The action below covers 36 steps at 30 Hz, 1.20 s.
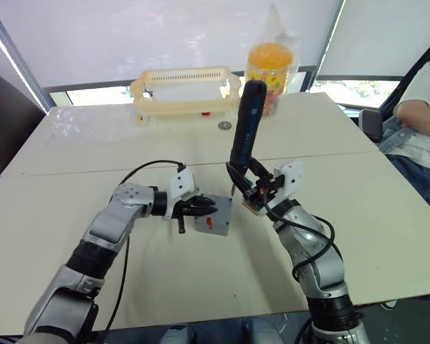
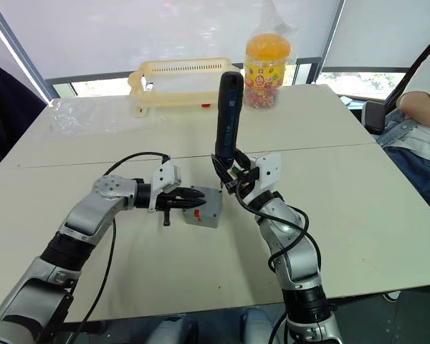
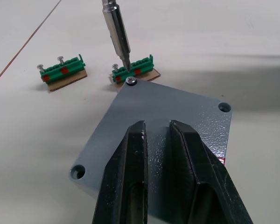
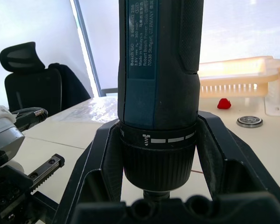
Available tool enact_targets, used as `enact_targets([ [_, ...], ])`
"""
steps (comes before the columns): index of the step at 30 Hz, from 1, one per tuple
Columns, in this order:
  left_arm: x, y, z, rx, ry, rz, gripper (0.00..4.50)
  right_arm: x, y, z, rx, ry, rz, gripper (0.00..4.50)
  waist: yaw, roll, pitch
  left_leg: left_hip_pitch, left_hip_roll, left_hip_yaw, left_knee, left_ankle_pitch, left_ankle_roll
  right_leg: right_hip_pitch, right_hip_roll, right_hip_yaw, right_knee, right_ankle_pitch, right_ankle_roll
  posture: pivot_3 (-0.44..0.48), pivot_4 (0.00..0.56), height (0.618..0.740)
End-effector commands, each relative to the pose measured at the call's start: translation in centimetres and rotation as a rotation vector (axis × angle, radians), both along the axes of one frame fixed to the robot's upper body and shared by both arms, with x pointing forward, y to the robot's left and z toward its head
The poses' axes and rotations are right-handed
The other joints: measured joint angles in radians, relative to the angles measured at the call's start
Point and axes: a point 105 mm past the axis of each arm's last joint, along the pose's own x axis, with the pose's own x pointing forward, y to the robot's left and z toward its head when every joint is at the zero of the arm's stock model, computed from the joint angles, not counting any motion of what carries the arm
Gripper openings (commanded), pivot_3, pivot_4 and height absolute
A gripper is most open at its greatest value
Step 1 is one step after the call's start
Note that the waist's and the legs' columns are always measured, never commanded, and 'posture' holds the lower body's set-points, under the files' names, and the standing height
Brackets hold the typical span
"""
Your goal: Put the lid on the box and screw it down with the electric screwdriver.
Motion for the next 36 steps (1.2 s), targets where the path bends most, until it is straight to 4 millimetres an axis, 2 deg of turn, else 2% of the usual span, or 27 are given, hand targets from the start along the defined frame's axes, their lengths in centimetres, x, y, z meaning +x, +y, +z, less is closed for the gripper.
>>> enact_targets([
  [1,-0.2,0.2,-1.2,0.03,0.03,0.014,0.78,-1.2,0.5,2.6,0.035,-0.106,0.032,1.81,0.0,0.0,0.0,0.0,0.0,0.0,0.0,0.0,0.0,0.0,0.0,0.0,0.0,0.0,0.0,0.0,0.15,0.74],
  [15,-0.2,0.3,-1.3,0.032,0.031,0.023,0.78,-1.2,0.8,1.8,0.027,-0.082,0.033,1.81,0.0,0.0,0.0,0.002,0.0,0.0,0.0,0.0,0.0,0.001,0.0,0.0,0.0,0.0,0.0,0.0,0.15,0.74],
  [25,-0.1,0.4,-1.3,0.03,0.03,0.032,0.78,-0.9,0.5,1.0,0.0,-0.081,0.011,1.81,0.0,0.0,0.0,0.009,0.0,0.0,-0.001,0.0,0.0,0.008,0.0,0.0,-0.001,0.0,0.0,0.0,0.15,0.74],
  [36,-0.1,0.4,-1.4,0.03,0.034,0.033,0.78,-1.2,0.6,2.7,0.056,-0.108,0.022,1.81,0.0,0.0,0.0,0.009,0.0,0.0,-0.001,0.0,0.0,0.008,0.0,0.0,-0.001,0.0,0.0,0.0,0.15,0.74],
])
